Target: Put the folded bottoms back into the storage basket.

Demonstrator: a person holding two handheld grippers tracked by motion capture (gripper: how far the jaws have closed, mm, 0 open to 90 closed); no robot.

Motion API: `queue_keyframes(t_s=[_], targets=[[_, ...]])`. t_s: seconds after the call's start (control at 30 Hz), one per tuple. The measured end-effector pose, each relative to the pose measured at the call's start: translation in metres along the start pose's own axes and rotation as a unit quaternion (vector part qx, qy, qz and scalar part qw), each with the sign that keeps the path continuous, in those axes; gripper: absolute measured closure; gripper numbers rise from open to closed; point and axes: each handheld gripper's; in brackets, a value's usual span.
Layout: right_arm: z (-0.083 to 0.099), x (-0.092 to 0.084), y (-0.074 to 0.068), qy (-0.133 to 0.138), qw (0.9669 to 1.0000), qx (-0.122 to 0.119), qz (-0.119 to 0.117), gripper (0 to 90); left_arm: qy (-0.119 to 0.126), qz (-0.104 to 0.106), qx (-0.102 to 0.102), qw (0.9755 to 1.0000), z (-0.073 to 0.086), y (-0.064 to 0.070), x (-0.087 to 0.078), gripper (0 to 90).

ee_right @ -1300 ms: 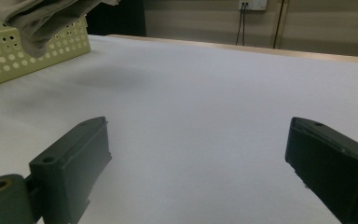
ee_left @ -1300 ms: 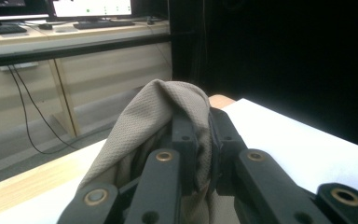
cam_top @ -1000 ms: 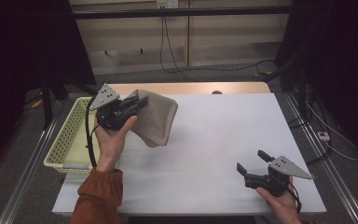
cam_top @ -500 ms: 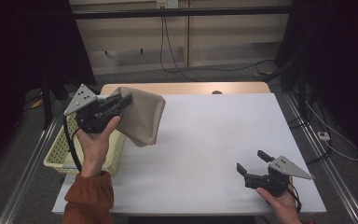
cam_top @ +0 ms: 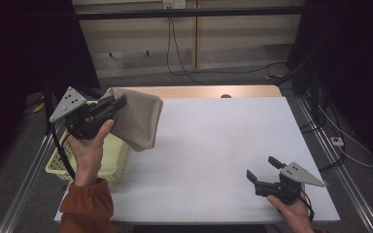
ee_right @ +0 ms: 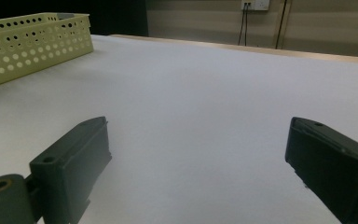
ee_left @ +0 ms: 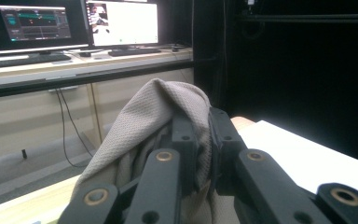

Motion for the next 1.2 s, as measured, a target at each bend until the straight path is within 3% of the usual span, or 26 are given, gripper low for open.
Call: queue_keyframes(t_s=[0.63,0.77,0.9,0.93,1.2], targets=[[0.000,0.000,-0.001,-0.001,1.0000,-0.001,-0.001,6.2,0.000,-0.032,-0.013,0.9994,-0.001,-0.016,-0.024,83.0],[0.000,0.001,0.000,-0.001,1.0000,0.001,0.001,6.2,-0.020,-0.037,-0.006,0.9991,-0.001,-0.020,-0.030,83.0],[0.001,0.001,-0.001,-0.003,1.0000,0.001,0.002,6.3,-0.013,-0.045,-0.009,0.9989,0.005,-0.023,-0.040,83.0],[0.000,0.001,-0.001,-0.004,1.0000,0.002,0.002,6.2,-0.022,-0.048,-0.008,0.9986,0.007,-0.025,-0.042,83.0],[0.000,0.001,-0.002,-0.003,1.0000,-0.003,0.001,6.2,-0.024,-0.063,-0.022,0.9975,0.016,-0.038,-0.056,83.0]])
Point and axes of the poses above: each handheld gripper's, and its own axes: x roughly forward along the jaws, z roughly out of its underside, y roughly to its right, and after that the axes turned 14 degrees about x, right-handed
